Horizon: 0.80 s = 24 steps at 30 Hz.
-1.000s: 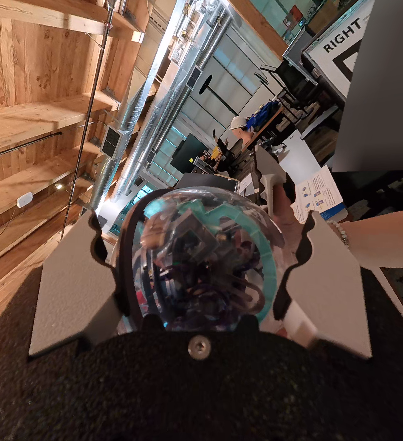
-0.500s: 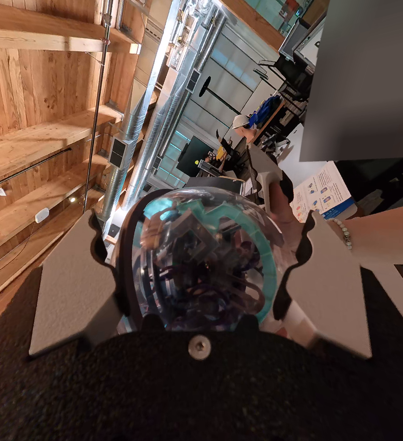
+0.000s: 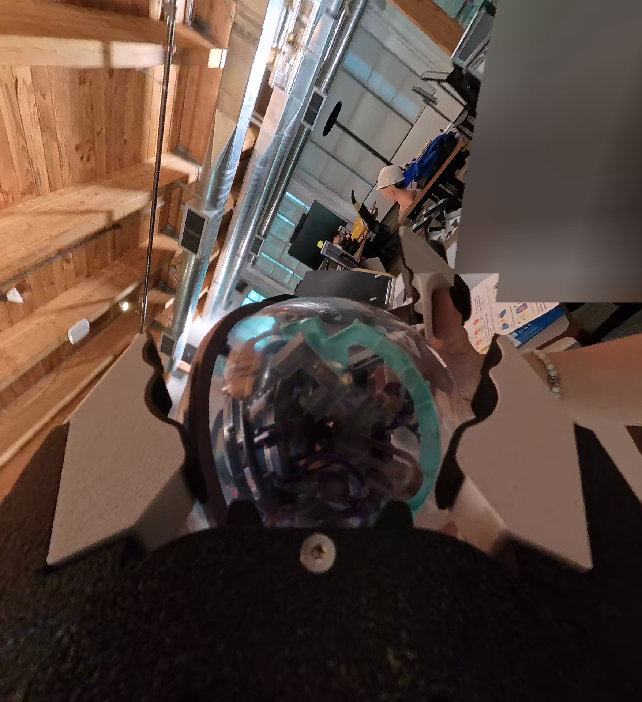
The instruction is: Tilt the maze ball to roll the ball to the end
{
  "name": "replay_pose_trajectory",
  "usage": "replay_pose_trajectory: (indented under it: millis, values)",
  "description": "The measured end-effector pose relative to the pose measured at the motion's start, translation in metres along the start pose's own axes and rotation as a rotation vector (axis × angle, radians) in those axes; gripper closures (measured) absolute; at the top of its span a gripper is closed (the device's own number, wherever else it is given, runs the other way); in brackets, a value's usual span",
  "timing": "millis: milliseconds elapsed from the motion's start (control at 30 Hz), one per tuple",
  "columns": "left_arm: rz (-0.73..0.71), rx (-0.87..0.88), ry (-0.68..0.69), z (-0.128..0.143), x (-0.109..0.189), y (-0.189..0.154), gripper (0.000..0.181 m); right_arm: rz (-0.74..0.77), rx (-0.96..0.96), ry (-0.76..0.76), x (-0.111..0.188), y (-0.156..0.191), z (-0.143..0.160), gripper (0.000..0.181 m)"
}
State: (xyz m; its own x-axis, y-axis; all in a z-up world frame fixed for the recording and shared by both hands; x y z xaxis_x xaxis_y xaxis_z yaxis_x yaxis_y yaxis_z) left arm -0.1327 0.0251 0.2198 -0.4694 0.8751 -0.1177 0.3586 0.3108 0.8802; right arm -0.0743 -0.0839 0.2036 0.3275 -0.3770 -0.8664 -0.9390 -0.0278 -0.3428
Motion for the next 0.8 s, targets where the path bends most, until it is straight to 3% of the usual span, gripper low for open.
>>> replay_pose_trajectory:
  millis: [33, 100, 167, 333, 800]
  values:
    - [-0.01, 0.052, 0.036, 0.009, -0.003, 0.003, 0.024, 0.052, -0.016, 0.036, 0.002, -0.006, 0.008, 0.053]
    - [-0.016, 0.35, 0.184, 0.054, -0.01, 0.022, 0.023, 0.252, -0.196, 0.172, 0.013, -0.044, 0.039, 0.04]
    - [-0.01, 0.574, 0.261, 0.087, -0.01, 0.028, 0.024, 0.362, -0.311, 0.144, 0.033, -0.064, 0.055, 0.049]
    - [0.01, 0.45, 0.181, 0.098, -0.002, 0.011, 0.024, 0.37, -0.314, 0.126, 0.049, -0.065, 0.066, 0.055]
    - [0.006, 0.514, 0.192, 0.11, -0.004, 0.007, 0.024, 0.412, -0.34, 0.131, 0.062, -0.069, 0.07, 0.058]
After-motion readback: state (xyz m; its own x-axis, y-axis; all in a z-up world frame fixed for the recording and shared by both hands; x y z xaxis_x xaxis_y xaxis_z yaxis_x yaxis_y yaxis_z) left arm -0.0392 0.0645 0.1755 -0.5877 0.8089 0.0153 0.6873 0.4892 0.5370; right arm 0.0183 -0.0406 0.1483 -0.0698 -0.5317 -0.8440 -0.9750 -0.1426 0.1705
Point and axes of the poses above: each gripper's, where its closed fingertips meet, x back along the fingers, z out of its underside, y = z × x across the jaws, the point moved 6 cm from there along x, back along the fingers, and after that the axes turned 4 degrees about -x, right-handed, at the moved point
